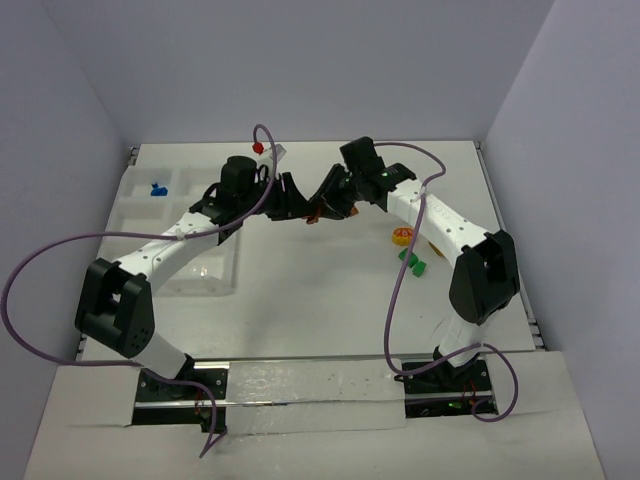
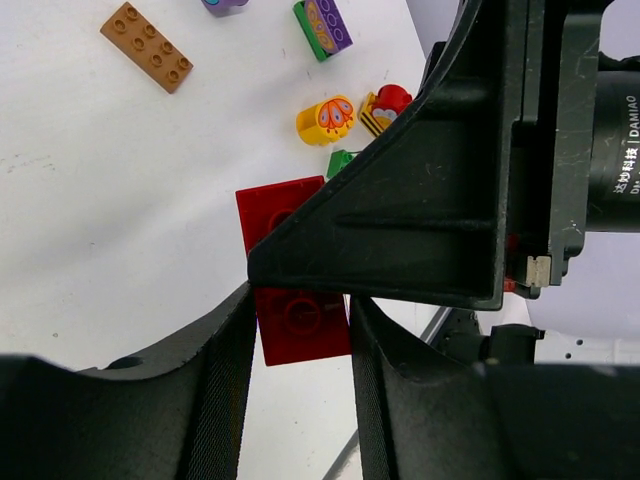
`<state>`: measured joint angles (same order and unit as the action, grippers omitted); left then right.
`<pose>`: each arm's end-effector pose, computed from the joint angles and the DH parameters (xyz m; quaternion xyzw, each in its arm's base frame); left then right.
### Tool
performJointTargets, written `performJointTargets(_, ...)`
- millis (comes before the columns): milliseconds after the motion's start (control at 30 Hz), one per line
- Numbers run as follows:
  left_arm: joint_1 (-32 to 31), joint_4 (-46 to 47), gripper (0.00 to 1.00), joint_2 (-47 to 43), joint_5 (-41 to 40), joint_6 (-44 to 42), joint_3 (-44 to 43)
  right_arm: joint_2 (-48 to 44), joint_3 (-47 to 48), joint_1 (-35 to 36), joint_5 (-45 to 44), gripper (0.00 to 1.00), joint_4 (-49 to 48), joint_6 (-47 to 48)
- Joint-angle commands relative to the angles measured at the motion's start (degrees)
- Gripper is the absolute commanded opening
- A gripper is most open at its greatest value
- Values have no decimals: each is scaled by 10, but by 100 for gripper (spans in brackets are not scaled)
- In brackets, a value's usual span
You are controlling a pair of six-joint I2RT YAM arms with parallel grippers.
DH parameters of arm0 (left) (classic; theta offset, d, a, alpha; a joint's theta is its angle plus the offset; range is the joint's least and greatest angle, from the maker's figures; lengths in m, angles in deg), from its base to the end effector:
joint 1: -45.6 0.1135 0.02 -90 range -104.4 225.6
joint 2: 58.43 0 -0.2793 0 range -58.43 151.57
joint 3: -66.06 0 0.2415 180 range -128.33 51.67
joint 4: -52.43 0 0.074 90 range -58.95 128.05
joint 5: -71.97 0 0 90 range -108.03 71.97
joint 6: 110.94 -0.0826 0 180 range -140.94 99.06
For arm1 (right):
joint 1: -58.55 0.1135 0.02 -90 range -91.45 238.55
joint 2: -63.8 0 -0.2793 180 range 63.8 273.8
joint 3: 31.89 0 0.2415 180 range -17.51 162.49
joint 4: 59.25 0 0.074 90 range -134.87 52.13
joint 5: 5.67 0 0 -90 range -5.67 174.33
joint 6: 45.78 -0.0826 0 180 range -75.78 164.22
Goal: Sort the legos into containers by color
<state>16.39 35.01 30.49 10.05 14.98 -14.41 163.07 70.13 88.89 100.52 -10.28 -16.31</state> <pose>0.3177 -0.2222 0.2932 0.0805 0.8283 -0.4505 0.3234 0.3442 0.2281 0.2900 0.1885 0.9006 0.3547 0.1659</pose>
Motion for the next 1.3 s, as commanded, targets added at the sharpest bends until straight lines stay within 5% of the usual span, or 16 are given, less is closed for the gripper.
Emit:
performJointTargets(0,6,23,0,-2,32,7,-7,-28,4,5,38,52,-35,12)
performJointTargets(133,22,25,0,-17,52,14,9,-32,4,-9,53,89,-45,22)
performJointTargets(233,35,25,0,-37,71,12,23,-38,3,-28,72,100,-59,31)
performJointTargets(367,53,49,0,-57,130,9,49,-52,5,-45,96,100,-78,61)
performJointTargets(567,115,67,0,-113,301,-28,72,-86,-65,-87,363,100,-242,238)
performJointTargets(700,131,103,0,-156,380,-28,91,-98,-80,-86,447,100,-210,381)
performJointTargets(867,132,134,0,-205,386,-11,114,-147,-129,-71,506,99,-256,430)
performJointTargets(1267,132,198,0,-252,355,51,170,-147,-86,0,519,91,-193,488)
